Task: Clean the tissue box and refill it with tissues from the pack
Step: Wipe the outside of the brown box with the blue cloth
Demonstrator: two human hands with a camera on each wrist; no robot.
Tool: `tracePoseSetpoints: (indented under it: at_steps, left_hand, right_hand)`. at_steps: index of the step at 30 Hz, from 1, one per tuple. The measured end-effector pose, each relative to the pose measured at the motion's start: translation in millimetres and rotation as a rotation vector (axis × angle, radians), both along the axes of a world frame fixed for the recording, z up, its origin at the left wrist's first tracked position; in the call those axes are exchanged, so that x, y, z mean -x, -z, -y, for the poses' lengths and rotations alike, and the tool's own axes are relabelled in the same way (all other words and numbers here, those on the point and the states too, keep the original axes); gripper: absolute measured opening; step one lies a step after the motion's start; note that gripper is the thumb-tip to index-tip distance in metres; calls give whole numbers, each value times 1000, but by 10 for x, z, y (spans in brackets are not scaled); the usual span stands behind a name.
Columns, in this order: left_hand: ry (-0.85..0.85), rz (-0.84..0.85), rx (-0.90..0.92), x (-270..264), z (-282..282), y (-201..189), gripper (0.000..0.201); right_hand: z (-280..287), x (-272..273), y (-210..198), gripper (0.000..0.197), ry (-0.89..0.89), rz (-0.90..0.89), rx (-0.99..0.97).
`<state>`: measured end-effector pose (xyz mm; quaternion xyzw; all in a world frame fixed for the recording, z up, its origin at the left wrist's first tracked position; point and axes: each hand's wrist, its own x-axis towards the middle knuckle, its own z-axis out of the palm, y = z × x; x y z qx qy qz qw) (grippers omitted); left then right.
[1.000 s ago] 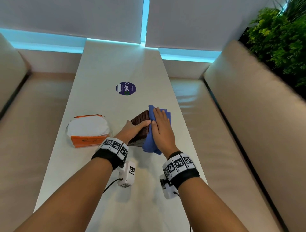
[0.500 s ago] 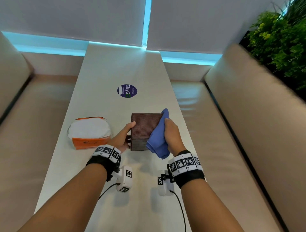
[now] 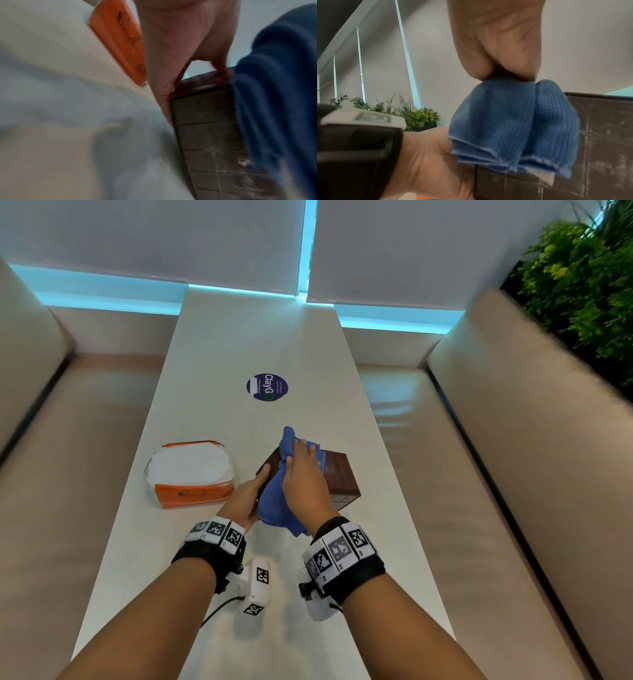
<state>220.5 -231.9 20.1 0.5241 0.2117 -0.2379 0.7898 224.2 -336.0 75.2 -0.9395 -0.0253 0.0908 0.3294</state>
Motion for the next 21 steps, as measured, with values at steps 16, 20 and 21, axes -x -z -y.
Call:
tracePoseSetpoints:
  at_steps: [16,20,21]
  left_hand:
    - [6,-73,-197,-124,-23,-87,43]
    - [-37,-61,-243,-160,-24,-90,45]
    - [-25,-58,-246,-178,-39,-81,49]
  right_hand:
    - [729,-158,210,48,118,-101,50]
    - [525,31,239,58,-142,48,-4]
    - [478,90,256,59,-207,76,-29]
